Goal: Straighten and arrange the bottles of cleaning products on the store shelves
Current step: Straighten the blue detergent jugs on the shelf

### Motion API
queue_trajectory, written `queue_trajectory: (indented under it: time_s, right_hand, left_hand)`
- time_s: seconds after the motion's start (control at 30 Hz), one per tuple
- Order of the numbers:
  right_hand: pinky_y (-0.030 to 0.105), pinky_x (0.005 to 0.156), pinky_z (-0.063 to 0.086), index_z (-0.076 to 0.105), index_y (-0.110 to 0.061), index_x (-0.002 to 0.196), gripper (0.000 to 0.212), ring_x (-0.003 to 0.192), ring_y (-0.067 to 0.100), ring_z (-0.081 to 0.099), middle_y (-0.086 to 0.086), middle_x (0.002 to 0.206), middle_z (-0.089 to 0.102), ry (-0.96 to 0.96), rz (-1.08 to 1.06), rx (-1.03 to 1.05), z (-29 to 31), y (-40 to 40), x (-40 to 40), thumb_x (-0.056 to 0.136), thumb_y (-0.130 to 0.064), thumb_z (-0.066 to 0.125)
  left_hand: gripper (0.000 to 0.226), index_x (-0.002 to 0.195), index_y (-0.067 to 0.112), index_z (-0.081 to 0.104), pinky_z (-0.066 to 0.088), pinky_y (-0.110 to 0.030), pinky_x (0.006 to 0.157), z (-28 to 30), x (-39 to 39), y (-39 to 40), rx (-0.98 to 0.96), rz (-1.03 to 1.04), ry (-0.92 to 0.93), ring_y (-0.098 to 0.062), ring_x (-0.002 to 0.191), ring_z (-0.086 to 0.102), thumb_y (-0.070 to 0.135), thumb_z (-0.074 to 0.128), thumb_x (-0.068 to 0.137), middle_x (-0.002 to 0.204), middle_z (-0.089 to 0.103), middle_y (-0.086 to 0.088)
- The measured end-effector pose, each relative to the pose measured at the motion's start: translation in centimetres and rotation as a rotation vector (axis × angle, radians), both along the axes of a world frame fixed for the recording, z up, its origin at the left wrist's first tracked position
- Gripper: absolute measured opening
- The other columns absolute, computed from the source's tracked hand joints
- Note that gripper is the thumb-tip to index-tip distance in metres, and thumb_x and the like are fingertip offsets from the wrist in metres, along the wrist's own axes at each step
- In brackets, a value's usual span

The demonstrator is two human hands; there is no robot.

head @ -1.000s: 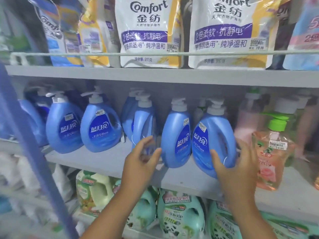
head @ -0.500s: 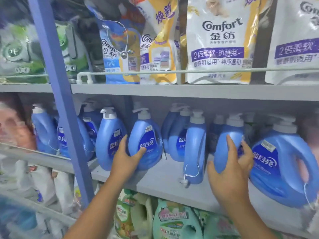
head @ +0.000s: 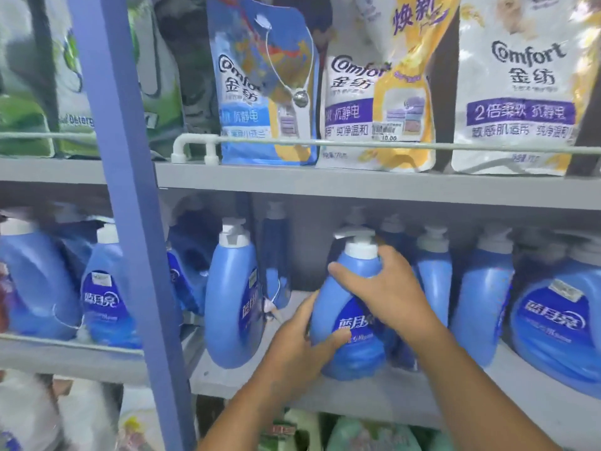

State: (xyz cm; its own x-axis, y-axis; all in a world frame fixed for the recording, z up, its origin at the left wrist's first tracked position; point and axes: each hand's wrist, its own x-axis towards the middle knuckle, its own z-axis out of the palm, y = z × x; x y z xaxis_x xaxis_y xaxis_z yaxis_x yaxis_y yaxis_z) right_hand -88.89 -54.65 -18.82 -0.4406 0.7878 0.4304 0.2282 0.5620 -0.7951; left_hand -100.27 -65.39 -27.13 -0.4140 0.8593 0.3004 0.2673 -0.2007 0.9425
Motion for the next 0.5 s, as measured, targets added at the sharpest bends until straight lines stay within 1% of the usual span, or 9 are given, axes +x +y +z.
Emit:
queue_trajectory:
  time_s: [0.03,0.07,0.13,0.2,0.27,0.33,0.37,0.43,0.5]
  right_hand:
    - [0.024,0.072,0.048,0.054,-0.030,0.090,0.039,0.088,0.005,0.063,-0.017,0.093,0.062,-0.005,-0.021,-0.002,0.0,-0.1,0.0,0.077,-0.053,0.083]
    - [0.026,0.072,0.046,0.052,-0.031,0.089,0.040,0.089,0.008,0.062,-0.017,0.094,0.062,-0.016,-0.056,0.005,-0.1,-0.2,0.1,0.077,-0.055,0.082]
    - [0.034,0.079,0.048,0.049,-0.032,0.087,0.043,0.094,0.016,0.060,-0.015,0.096,0.061,-0.035,-0.159,0.046,-0.5,-0.1,0.3,0.075,-0.061,0.078]
    - [0.043,0.085,0.051,0.045,-0.030,0.081,0.046,0.096,0.023,0.060,-0.010,0.093,0.060,-0.055,-0.248,0.113,-0.6,0.3,0.5,0.076,-0.063,0.076]
    - [0.049,0.088,0.052,0.044,-0.025,0.081,0.048,0.098,0.032,0.060,-0.001,0.092,0.061,-0.103,-0.348,0.159,-0.4,0.6,0.6,0.079,-0.063,0.073]
    - [0.050,0.086,0.052,0.050,-0.016,0.084,0.052,0.097,0.039,0.060,0.009,0.092,0.065,-0.120,-0.460,0.206,-0.4,1.3,0.6,0.080,-0.062,0.072]
    - [0.050,0.085,0.051,0.054,-0.011,0.085,0.054,0.095,0.041,0.059,0.013,0.090,0.066,-0.109,-0.495,0.225,-0.7,2.0,0.6,0.080,-0.062,0.071]
    - [0.051,0.086,0.051,0.063,-0.003,0.094,0.061,0.098,0.043,0.057,0.018,0.092,0.067,-0.117,-0.529,0.218,-1.1,3.3,0.5,0.079,-0.061,0.070]
    - [0.051,0.094,0.047,0.064,0.002,0.112,0.064,0.110,0.042,0.050,0.023,0.105,0.062,-0.090,-0.525,0.203,-1.6,4.2,0.9,0.082,-0.054,0.075]
  left_hand:
    - [0.042,0.130,0.038,0.060,0.056,-0.041,0.100,-0.1,0.1,-0.5,0.072,0.089,0.034,-0.004,0.115,0.067,0.023,0.074,0.093,0.124,0.070,0.019]
    - [0.035,0.123,0.040,0.065,0.055,-0.037,0.100,0.0,0.0,-1.4,0.150,0.251,0.106,-0.001,0.114,0.066,0.024,0.074,0.093,0.123,0.069,0.023]
    - [0.027,0.112,0.040,0.068,0.048,-0.026,0.101,0.6,-0.8,-3.7,0.343,0.651,0.307,-0.004,0.116,0.062,0.029,0.072,0.088,0.122,0.067,0.023]
    - [0.035,0.117,0.029,0.066,0.043,-0.029,0.105,0.8,-2.3,-5.3,0.399,0.957,0.488,-0.009,0.120,0.057,0.035,0.071,0.084,0.127,0.063,0.016]
    - [0.062,0.136,0.025,0.054,0.042,-0.037,0.108,0.7,-3.6,-5.6,0.237,1.002,0.473,-0.014,0.131,0.050,0.046,0.077,0.083,0.143,0.055,0.009]
    - [0.085,0.149,0.038,0.037,0.046,-0.040,0.106,0.7,-4.0,-5.1,0.060,0.902,0.291,-0.014,0.133,0.050,0.051,0.082,0.078,0.150,0.048,0.015]
    - [0.088,0.150,0.044,0.032,0.050,-0.041,0.099,0.7,-4.1,-4.8,0.022,0.894,0.250,-0.018,0.127,0.055,0.052,0.081,0.077,0.146,0.051,0.015]
    - [0.080,0.145,0.048,0.036,0.052,-0.039,0.085,0.4,-4.7,-4.6,0.005,0.936,0.257,-0.025,0.110,0.062,0.056,0.077,0.077,0.128,0.062,0.014]
    - [0.072,0.139,0.050,0.041,0.047,-0.034,0.077,0.3,-4.5,-5.0,0.004,0.943,0.266,-0.021,0.099,0.063,0.055,0.076,0.076,0.112,0.064,0.022]
